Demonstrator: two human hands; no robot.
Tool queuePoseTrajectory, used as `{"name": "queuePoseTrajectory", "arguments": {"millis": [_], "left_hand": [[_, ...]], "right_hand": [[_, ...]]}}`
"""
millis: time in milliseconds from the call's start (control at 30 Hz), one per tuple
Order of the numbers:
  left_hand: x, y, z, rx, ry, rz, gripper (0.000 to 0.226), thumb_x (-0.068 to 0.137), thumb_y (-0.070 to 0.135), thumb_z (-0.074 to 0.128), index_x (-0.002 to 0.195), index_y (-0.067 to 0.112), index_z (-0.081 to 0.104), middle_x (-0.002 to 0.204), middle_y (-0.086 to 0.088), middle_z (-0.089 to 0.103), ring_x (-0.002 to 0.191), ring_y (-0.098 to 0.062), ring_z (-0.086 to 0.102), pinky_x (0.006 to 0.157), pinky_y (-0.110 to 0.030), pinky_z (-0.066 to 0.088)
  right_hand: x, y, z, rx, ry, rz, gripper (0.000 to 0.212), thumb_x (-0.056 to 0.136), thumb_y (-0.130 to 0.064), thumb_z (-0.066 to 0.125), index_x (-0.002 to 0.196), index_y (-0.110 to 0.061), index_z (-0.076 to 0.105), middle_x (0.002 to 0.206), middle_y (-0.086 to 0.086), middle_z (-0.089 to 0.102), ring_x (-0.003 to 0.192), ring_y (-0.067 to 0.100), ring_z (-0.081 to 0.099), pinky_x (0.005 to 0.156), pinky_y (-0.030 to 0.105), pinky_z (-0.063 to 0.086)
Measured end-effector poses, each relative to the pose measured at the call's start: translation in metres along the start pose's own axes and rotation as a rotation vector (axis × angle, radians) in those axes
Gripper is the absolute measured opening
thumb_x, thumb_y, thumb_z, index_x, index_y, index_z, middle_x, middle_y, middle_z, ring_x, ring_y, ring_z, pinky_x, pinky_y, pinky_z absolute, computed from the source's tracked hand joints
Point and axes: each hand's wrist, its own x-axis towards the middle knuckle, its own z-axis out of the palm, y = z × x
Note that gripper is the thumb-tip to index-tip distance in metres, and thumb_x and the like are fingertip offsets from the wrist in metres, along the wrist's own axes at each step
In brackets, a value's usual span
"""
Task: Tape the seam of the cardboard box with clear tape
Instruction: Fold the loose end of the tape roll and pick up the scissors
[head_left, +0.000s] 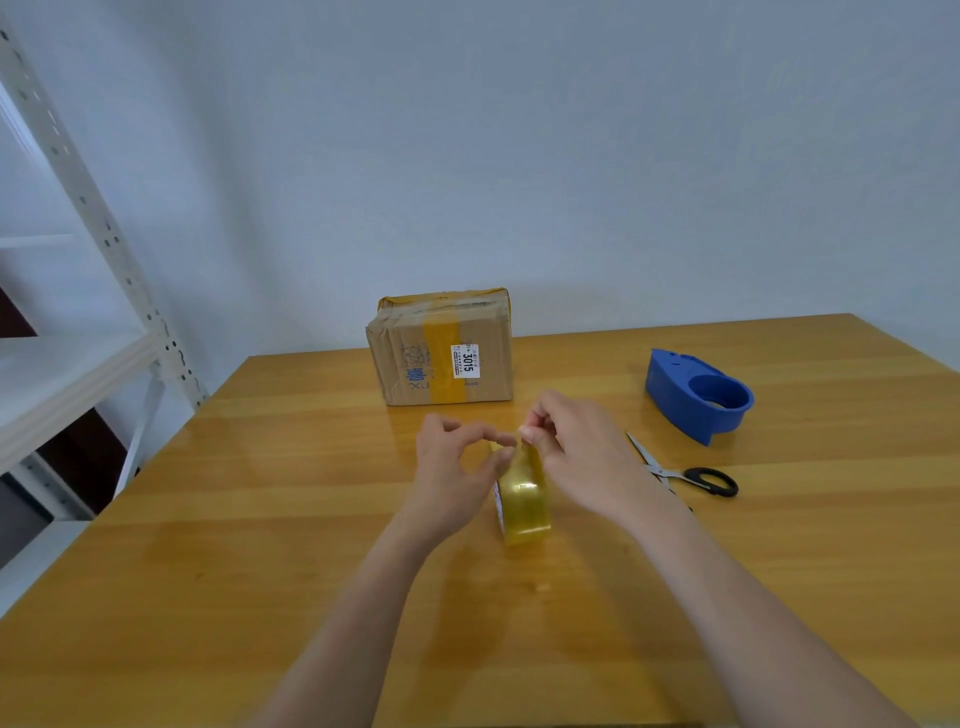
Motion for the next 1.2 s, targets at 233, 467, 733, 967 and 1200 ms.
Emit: {"name": "queuePoseTrajectory", "arguments": {"millis": [233,467,733,967,1200], "left_hand": [[0.003,-0.002,0.000,-0.102,0.039,0.018,0.008,0.085,0.014,0.069,0.077,0.017,0.067,0.101,0.005,0.069,0.102,-0.011,0.061,0.097,-0.032,0.045],[0.004,0.001,0.005,-0.177,0.040,-0.017,0.019,0.088,0.011,0.064,0.073,0.023,0.063,0.093,0.005,0.070,0.099,-0.016,0.063,0.094,-0.035,0.048],[0.000,0.005,0.044,-0.109,0.253,-0.007,0.012,0.097,0.010,0.043,0.087,0.008,0.049,0.095,-0.010,0.052,0.090,-0.024,0.049,0.075,-0.026,0.040],[0.002,0.004,0.039,-0.269,0.225,-0.001,0.011,0.083,0.019,0.046,0.074,0.014,0.048,0.093,-0.015,0.057,0.093,-0.027,0.055,0.081,-0.039,0.044],[-0.006,-0.011,0.030,-0.316,0.073,0.083,0.029,0.075,0.037,0.051,0.086,0.010,0.053,0.099,-0.008,0.048,0.103,-0.023,0.054,0.091,-0.036,0.046]], "right_hand": [[-0.011,0.006,0.000,0.291,-0.060,0.046,0.022,0.096,-0.043,0.043,0.097,-0.025,0.056,0.092,-0.012,0.059,0.089,0.000,0.055,0.072,0.014,0.044],[-0.012,0.018,0.010,0.396,-0.056,0.125,0.019,0.081,-0.026,0.074,0.098,-0.017,0.070,0.115,-0.009,0.058,0.109,0.001,0.054,0.094,0.018,0.047],[-0.010,0.009,0.022,0.492,0.107,0.282,0.008,0.086,-0.022,0.069,0.093,-0.019,0.066,0.099,-0.010,0.066,0.090,-0.004,0.060,0.066,0.005,0.047],[-0.009,0.013,0.020,0.464,0.084,0.280,0.005,0.085,-0.023,0.067,0.081,-0.020,0.068,0.100,-0.011,0.067,0.096,0.005,0.062,0.088,0.028,0.052],[-0.009,0.006,0.024,0.484,0.056,0.268,0.009,0.082,-0.018,0.064,0.074,-0.016,0.066,0.093,-0.009,0.068,0.094,0.006,0.062,0.088,0.031,0.052]]}}
